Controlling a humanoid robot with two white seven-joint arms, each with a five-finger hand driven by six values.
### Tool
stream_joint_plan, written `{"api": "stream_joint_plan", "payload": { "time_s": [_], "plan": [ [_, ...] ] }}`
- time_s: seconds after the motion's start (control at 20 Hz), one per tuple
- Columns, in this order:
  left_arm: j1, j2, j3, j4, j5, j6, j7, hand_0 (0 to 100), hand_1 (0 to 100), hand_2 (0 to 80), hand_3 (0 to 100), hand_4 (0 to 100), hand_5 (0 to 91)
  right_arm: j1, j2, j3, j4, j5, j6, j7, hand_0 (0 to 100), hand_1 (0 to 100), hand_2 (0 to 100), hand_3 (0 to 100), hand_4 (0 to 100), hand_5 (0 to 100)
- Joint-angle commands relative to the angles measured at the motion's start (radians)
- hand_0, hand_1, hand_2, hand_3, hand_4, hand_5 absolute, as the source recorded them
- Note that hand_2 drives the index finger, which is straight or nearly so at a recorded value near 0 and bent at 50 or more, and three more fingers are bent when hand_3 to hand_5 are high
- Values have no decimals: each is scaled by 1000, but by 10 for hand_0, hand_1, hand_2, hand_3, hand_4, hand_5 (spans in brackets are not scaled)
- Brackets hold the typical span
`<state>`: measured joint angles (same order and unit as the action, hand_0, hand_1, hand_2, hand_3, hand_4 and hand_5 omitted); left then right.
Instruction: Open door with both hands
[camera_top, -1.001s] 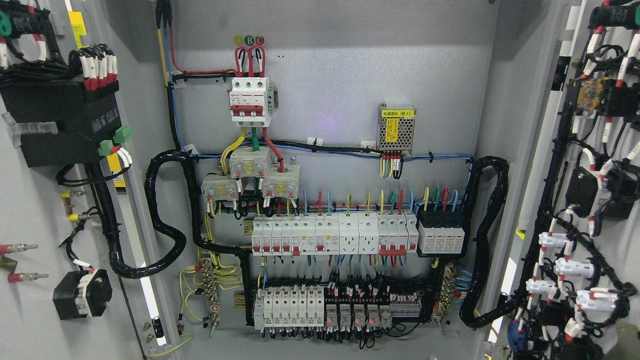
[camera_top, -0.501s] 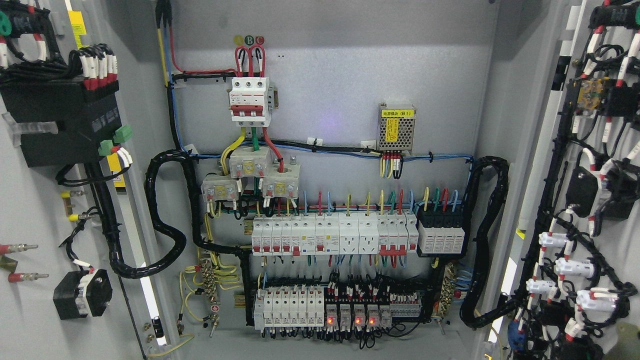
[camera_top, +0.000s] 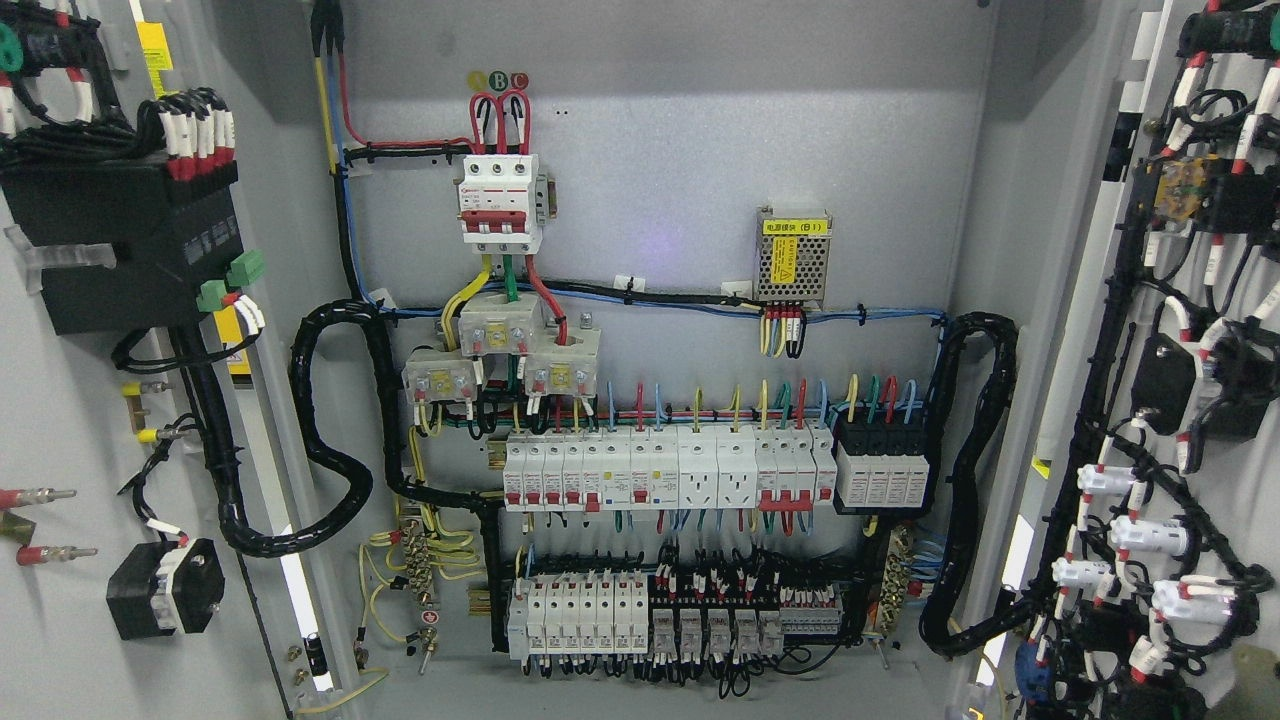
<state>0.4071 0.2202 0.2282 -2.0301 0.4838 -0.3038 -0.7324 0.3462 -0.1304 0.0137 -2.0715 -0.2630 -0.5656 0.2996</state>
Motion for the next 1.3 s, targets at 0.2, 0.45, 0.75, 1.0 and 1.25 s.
{"api": "stream_joint_plan", "payload": {
  "time_s": [0.2, 0.45, 0.75, 1.0, 1.25],
  "plan": [
    [49, -27, 77, -19, 10, 2, -74, 120, 556, 0, 0, 0, 0, -1, 0, -115, 5, -47, 0, 1, 0, 500, 40, 0, 0, 0],
    [49, -56, 143, -13, 51, 12, -75, 120, 556, 0, 0, 0, 0, 2, -5, -130, 1, -47, -23, 1, 0, 500, 40, 0, 0, 0],
    [44, -100, 224, 4, 82, 54, -75, 120, 556, 0, 0, 0, 0, 7, -6, -144, 1, -50, -43, 1, 0, 500, 40, 0, 0, 0],
    [16, -101, 310, 39, 148, 97, -71, 120, 556, 0, 0, 0, 0, 33, -5, -152, 1, -64, -53, 1, 0, 500, 40, 0, 0, 0],
    [-13, -87, 416, 79, 245, 173, -71, 120, 556, 0, 0, 0, 0, 48, -5, -167, -1, -131, -57, 1, 0, 500, 40, 0, 0, 0]
  ]
}}
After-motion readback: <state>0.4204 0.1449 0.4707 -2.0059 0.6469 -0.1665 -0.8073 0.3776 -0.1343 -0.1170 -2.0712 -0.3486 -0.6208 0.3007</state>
